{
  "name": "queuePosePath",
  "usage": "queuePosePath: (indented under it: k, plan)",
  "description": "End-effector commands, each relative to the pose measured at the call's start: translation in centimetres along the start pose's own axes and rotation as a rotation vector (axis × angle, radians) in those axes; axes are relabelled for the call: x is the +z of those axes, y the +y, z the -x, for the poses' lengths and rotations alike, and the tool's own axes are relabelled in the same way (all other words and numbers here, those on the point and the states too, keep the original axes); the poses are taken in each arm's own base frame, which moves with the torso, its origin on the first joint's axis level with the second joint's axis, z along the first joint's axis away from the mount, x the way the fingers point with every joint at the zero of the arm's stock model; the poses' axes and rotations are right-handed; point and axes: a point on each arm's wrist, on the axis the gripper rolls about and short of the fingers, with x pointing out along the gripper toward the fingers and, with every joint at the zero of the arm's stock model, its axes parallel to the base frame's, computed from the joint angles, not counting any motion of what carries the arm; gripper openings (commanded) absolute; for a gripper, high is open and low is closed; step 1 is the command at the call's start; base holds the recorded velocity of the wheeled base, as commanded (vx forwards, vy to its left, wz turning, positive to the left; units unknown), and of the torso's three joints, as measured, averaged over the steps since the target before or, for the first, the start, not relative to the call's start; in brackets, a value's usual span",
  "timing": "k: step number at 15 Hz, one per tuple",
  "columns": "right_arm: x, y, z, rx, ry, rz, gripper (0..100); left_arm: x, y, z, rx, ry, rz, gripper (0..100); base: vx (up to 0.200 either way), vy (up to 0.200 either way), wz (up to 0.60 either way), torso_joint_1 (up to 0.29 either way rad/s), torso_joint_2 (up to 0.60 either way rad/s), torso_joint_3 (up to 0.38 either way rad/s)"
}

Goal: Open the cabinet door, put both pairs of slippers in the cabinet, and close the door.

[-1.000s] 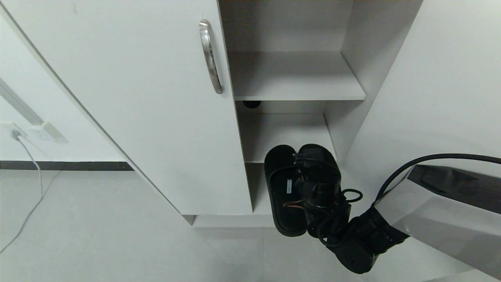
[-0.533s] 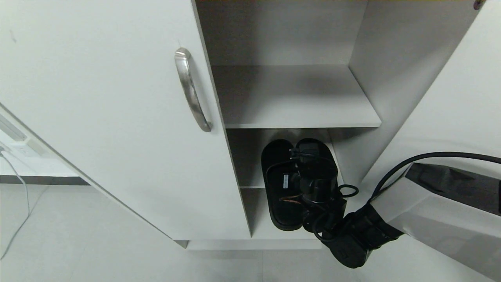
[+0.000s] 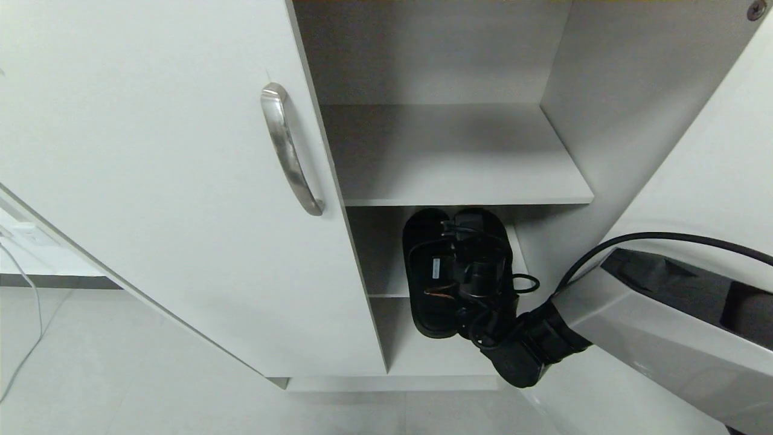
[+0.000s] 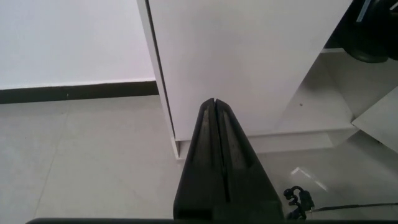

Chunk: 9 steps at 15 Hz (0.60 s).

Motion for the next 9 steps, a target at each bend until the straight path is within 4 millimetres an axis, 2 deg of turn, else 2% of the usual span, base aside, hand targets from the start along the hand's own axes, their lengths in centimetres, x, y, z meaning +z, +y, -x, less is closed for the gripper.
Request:
queuePosePath:
  k: [1, 4, 7, 9]
  plan:
    - [-0.4, 0.1, -1.7, -0.022, -0.011, -0.009, 0, 0.0, 0.0, 0.0, 0.000, 0.000, 0.000, 0, 0.000, 0.000, 0.00, 0.000, 0.00, 0.000]
    - [-0.4, 0.0, -2.9, -0.040, -0.010, -0.013, 0, 0.0, 0.0, 0.0, 0.000, 0.000, 0.000, 0, 0.000, 0.000, 0.00, 0.000, 0.00, 0.000]
    - [0.6, 0.2, -3.9, -0.049, -0.018, -0.020, 0, 0.0, 0.0, 0.0, 0.000, 0.002, 0.000, 0, 0.000, 0.000, 0.00, 0.000, 0.00, 0.000]
    - [0.0, 0.4, -4.1, -0.049, -0.004, -0.011, 0, 0.0, 0.0, 0.0, 0.000, 0.000, 0.000, 0, 0.000, 0.000, 0.00, 0.000, 0.00, 0.000]
